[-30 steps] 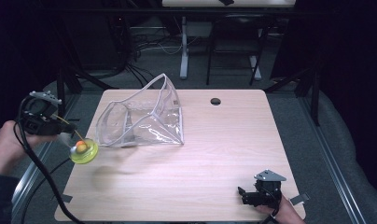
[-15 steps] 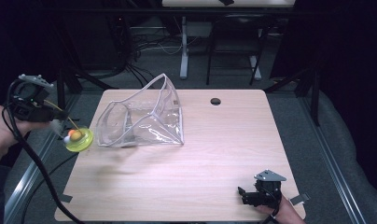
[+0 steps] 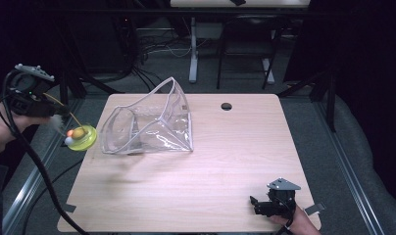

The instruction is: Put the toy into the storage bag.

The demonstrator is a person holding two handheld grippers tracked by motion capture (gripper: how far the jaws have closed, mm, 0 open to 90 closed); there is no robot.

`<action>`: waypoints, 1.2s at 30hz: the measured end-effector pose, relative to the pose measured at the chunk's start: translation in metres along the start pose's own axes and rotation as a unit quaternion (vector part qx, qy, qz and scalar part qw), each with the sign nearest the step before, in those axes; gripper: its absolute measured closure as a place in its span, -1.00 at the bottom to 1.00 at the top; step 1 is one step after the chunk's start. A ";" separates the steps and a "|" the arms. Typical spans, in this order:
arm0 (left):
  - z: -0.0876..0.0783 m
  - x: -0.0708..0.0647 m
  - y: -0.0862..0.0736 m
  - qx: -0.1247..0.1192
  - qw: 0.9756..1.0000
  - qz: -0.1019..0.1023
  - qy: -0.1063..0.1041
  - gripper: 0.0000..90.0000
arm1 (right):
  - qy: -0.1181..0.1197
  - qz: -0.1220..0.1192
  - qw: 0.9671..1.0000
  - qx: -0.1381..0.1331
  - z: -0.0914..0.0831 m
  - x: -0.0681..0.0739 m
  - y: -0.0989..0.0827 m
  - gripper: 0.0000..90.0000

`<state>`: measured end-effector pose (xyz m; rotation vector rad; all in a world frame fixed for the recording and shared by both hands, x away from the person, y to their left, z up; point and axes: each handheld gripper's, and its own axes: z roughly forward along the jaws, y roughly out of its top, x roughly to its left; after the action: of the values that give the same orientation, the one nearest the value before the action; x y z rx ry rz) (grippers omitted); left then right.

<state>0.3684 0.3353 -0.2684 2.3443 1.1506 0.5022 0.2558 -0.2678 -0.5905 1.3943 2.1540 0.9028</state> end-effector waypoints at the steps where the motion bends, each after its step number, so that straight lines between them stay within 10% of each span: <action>1: -0.001 0.000 0.002 0.001 1.000 0.001 -0.001 0.96 | 0.000 0.000 1.000 0.000 0.000 0.000 0.000 -1.00; 36: 0.012 -0.009 0.071 -0.018 0.999 0.023 -0.015 0.96 | 0.000 0.000 1.000 0.000 0.000 0.000 0.000 -1.00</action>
<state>0.4146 0.2873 -0.2396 2.3440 1.0684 0.4973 0.2556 -0.2679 -0.5905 1.3940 2.1530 0.9034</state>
